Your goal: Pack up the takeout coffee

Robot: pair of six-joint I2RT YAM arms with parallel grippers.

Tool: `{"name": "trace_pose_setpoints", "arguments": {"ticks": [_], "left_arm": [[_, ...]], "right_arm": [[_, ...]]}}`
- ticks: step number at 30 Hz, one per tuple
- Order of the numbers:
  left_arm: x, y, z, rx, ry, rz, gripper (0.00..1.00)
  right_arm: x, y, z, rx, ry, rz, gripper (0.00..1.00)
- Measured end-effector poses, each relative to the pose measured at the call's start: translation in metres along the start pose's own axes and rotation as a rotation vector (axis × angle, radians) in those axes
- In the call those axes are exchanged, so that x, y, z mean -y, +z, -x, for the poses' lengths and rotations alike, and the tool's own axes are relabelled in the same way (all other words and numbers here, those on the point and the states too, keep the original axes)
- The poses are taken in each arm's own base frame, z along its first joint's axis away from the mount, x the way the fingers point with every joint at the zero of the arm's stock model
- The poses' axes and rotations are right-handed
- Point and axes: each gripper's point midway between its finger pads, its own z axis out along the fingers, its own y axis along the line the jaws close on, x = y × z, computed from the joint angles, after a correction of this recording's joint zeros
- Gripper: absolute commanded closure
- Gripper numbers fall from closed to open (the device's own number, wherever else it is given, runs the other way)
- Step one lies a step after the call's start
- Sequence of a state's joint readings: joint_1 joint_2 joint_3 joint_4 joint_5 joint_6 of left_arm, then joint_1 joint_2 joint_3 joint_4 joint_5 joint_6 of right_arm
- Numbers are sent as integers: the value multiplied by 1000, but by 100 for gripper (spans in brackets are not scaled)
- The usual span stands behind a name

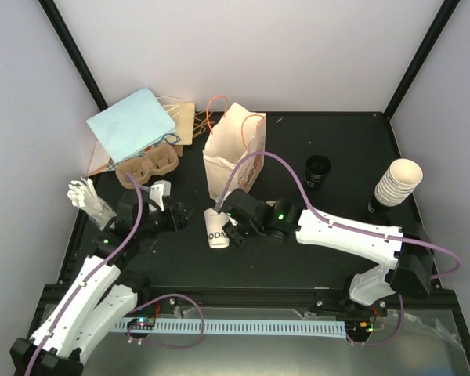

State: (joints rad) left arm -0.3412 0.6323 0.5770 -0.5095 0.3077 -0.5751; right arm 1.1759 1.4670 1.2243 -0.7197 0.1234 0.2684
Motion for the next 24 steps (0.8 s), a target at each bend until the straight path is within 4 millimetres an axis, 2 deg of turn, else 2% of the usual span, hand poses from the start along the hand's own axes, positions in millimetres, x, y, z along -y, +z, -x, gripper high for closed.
{"name": "trace_pose_setpoints", "arguments": {"ticks": [6, 10, 16, 20, 24], "left_arm": [[-2, 11, -19, -101, -26, -18, 22], [-4, 16, -28, -149, -42, -20, 17], [-4, 20, -32, -175, -50, -30, 16], [-6, 25, -36, -203, -61, -29, 16], [-6, 27, -37, -215, -65, -33, 16]], "right_arm": [[20, -9, 3, 4, 52, -81, 59], [48, -19, 2, 5, 112, -144, 56], [86, -47, 0, 38, 186, -223, 55], [121, -56, -18, 16, 264, -285, 55], [145, -53, -46, -50, 321, -331, 55]]}}
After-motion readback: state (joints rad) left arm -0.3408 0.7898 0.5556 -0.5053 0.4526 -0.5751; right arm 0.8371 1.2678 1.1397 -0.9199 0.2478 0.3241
